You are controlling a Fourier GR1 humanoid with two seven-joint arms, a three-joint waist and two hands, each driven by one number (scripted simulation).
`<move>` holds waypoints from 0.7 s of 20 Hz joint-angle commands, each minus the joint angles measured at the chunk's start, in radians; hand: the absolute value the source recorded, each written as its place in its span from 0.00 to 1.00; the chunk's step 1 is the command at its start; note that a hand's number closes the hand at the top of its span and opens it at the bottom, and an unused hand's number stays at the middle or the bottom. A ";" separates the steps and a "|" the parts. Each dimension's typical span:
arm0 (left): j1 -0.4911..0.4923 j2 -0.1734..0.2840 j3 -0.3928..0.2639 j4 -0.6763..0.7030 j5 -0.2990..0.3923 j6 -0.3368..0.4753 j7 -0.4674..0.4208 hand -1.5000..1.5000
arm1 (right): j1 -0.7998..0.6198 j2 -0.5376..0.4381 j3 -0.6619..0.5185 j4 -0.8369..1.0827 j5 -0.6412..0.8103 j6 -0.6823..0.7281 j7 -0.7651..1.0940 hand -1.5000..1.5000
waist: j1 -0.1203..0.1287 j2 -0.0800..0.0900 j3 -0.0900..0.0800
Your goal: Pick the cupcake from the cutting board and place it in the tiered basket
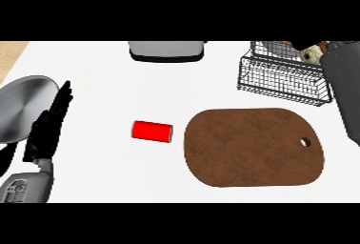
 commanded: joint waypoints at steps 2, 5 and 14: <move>0.002 -0.021 -0.011 -0.018 -0.026 0.020 0.009 0.50 | 0.012 0.045 -0.042 -0.020 -0.034 -0.042 0.035 0.00 | -0.002 -0.002 0.000; -0.021 0.008 0.021 -0.013 0.003 -0.011 0.033 0.50 | 0.091 0.034 -0.091 -0.038 -0.075 -0.161 -0.080 0.00 | -0.003 -0.001 0.000; 0.007 -0.043 -0.006 -0.008 -0.016 0.010 0.008 0.50 | 0.057 -0.041 -0.155 -0.182 -0.115 -0.217 -0.062 0.00 | -0.013 -0.005 -0.001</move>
